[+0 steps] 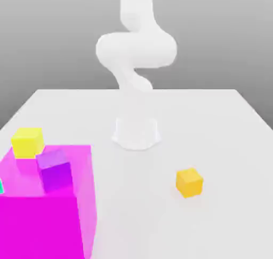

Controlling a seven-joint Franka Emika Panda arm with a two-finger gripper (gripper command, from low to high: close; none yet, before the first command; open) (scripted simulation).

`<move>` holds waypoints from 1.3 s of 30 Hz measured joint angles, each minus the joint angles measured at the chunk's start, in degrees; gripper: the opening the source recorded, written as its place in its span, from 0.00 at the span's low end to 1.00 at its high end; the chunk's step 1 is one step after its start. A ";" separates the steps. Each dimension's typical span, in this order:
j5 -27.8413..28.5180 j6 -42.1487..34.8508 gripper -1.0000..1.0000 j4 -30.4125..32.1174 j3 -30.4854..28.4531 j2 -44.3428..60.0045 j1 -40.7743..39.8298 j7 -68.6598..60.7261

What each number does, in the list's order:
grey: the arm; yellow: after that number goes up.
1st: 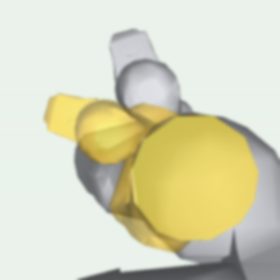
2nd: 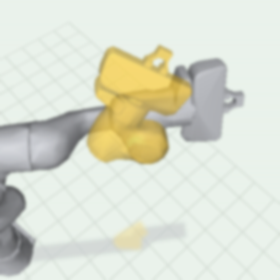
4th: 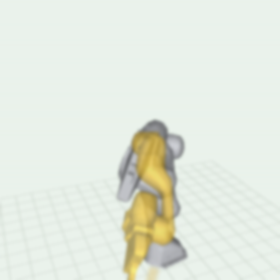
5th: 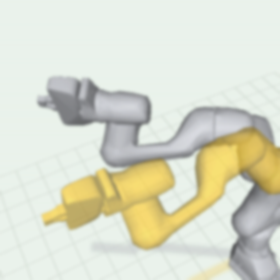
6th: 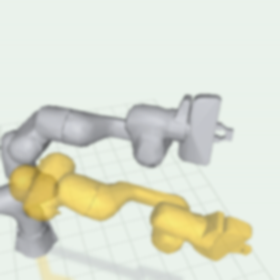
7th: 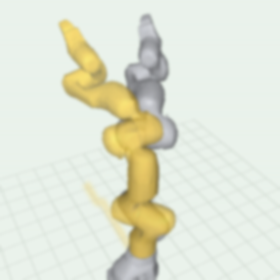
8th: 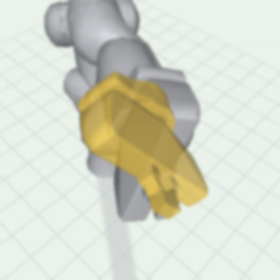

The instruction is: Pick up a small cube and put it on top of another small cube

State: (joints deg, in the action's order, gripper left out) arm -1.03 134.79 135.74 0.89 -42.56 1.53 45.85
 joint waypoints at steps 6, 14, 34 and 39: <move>-2.68 8.60 0.50 11.26 3.19 9.52 4.57 0.21; -5.42 20.74 0.50 27.31 8.76 23.22 11.38 1.26; 9.11 44.58 0.00 33.36 0.00 52.81 24.12 13.83; 1.49 36.52 0.00 35.06 4.31 43.05 21.94 8.36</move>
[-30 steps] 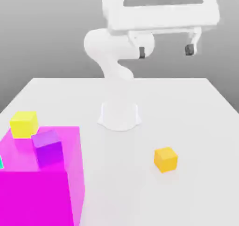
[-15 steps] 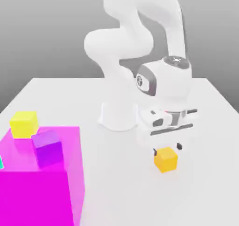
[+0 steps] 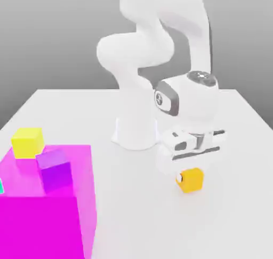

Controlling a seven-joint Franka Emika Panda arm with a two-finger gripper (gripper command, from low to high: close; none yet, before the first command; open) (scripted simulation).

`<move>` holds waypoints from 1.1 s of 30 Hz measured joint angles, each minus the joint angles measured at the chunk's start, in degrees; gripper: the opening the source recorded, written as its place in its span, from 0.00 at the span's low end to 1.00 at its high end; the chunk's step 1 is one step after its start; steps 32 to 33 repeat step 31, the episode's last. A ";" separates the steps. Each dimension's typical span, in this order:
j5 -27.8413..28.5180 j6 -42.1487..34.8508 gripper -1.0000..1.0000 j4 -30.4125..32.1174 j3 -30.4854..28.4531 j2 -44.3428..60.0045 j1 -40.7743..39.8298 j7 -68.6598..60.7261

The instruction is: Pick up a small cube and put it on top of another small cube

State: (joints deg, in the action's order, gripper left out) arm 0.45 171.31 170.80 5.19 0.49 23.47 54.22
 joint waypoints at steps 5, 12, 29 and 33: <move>-1.44 -9.92 0.00 -2.30 -2.68 -7.68 -1.24 -2.38; 1.43 -27.22 0.00 -16.20 -11.68 -11.28 -10.94 -6.11; 5.25 -48.17 1.00 -35.06 -27.79 -13.93 -27.79 -13.49; 5.25 -48.17 1.00 -35.06 -27.79 -13.93 -27.79 -13.49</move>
